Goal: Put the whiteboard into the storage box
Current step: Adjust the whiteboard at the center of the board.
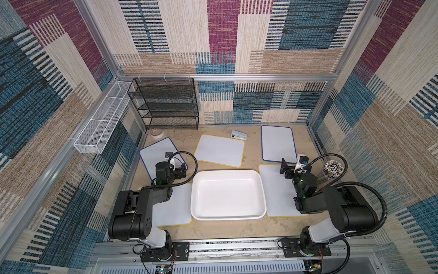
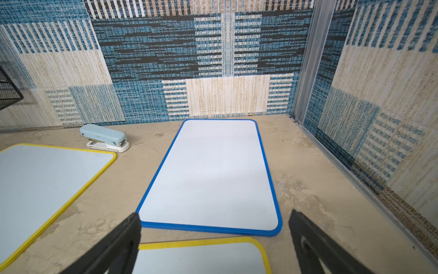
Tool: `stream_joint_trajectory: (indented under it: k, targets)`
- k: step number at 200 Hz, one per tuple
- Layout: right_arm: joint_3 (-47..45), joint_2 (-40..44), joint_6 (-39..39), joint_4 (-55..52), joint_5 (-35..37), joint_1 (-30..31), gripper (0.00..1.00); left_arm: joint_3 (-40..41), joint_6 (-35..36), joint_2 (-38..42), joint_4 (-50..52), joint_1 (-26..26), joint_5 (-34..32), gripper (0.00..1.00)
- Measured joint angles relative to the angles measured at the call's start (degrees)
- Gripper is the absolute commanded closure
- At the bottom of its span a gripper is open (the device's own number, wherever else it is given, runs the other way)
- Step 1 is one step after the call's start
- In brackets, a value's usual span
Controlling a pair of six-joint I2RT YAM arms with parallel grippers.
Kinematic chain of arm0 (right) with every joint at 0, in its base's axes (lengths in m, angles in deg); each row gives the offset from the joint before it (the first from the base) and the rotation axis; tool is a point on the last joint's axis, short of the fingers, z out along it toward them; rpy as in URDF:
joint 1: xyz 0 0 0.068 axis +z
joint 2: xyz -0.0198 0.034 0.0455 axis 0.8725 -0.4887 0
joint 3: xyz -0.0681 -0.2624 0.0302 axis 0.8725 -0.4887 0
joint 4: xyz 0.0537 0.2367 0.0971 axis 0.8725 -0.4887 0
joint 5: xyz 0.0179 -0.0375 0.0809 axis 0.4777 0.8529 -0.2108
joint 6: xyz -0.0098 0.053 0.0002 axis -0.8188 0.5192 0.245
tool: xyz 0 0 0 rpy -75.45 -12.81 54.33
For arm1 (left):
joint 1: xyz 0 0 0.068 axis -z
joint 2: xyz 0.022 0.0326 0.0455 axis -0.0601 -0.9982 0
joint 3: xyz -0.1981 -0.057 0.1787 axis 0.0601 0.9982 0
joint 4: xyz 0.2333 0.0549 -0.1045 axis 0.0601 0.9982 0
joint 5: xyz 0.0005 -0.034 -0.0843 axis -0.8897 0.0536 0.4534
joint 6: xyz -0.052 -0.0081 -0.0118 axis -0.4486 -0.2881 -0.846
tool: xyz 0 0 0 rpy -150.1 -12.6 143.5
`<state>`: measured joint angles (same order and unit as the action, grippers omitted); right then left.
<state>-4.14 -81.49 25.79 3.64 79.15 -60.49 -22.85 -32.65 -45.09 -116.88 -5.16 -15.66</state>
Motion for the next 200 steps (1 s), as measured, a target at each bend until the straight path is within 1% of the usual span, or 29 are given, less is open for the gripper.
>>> stream_joint_trajectory:
  k: [99, 108, 116, 123, 134, 152, 177, 200]
  targets:
    - [0.0, 0.1, 0.0, 0.0, 0.0, 0.0, 0.00, -0.1, 0.0, 0.0, 0.0, 0.0, 0.0, 0.00]
    - [0.1, 0.7, 0.0, -0.5, 0.4, 0.0, 0.00, -0.1, 0.0, 0.1, 0.0, 0.1, 0.0, 0.01]
    - [0.8, 1.7, 0.0, -2.0, 0.9, 0.3, 0.00, -0.2, 0.0, 0.3, 0.3, 0.3, -0.9, 0.01]
    - [2.0, 3.1, 0.0, -4.1, 1.7, 0.6, 0.00, -1.1, -0.2, 1.1, 2.6, 0.3, -1.3, 0.02]
    - [4.8, 5.5, 0.1, -8.4, 2.4, 0.9, 0.00, -4.9, -0.4, 3.0, 8.9, 0.4, -1.8, 0.02]
    - [10.0, 8.0, 2.3, -15.9, 3.5, 1.3, 0.00, -9.4, -0.5, 6.1, 12.5, 0.5, -2.5, 0.02]
    - [11.5, 11.4, 4.3, -24.5, 5.8, 3.4, 0.00, -11.0, -1.8, 8.3, 18.2, 1.1, -2.9, 0.02]
    - [13.9, 16.1, 6.3, -31.1, 7.0, 4.3, 0.00, -14.5, -3.2, 9.2, 24.7, 2.9, -4.3, 0.01]
